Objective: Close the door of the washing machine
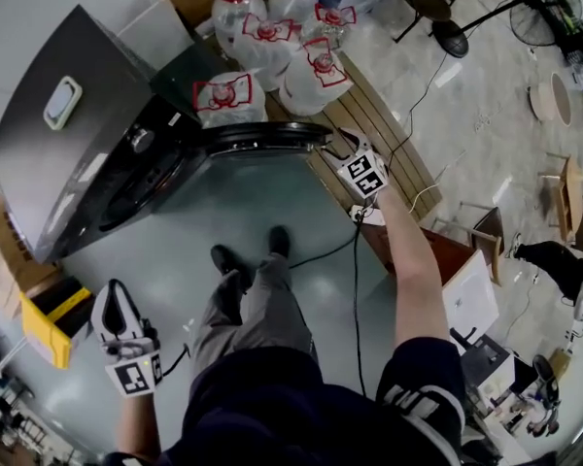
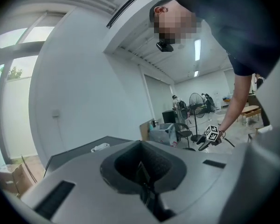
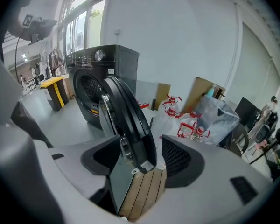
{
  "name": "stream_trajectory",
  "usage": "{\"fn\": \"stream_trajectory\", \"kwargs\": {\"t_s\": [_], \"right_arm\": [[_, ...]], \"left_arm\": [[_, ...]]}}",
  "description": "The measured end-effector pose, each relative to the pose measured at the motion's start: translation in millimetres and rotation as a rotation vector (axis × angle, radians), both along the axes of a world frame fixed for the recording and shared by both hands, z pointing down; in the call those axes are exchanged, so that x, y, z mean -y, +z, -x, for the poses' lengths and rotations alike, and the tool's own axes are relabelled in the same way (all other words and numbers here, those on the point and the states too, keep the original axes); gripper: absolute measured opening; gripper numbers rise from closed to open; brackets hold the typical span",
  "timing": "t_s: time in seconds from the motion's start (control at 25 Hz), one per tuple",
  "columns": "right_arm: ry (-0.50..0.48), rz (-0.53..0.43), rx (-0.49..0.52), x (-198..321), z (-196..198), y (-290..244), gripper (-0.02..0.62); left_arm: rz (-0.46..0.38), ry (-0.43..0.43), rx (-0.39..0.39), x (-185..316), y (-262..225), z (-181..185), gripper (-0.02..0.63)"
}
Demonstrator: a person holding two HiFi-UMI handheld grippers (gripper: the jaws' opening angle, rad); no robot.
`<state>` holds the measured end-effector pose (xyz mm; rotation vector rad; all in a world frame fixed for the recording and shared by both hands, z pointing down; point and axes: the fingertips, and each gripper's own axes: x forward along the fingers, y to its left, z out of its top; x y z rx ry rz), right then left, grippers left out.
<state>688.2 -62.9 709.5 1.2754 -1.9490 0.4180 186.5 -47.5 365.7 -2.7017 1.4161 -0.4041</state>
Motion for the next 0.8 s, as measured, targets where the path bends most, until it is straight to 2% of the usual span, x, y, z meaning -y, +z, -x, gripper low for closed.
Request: {"fn": "stream_trajectory", "kwargs": {"t_s": [0.2, 0.6, 0.8], "right_arm": [[-0.062, 0.046, -0.004, 13.5, -16.6, 31.6, 0.282], [-0.138, 0.151, -0.021, 27.1, -38.9, 87.3, 0.208], [-0.169, 0.184, -0.025, 29.8, -41.1, 103.8, 0.198]], "left_arm": [[0.014, -0.041, 0.041, -0.9, 12.7, -7.5, 0.023], [0.044, -0.099, 0.102, 1.8, 33.3, -11.7, 0.023], [0.034, -0.079, 0.099, 4.0, 34.7, -16.6, 0.023]]}}
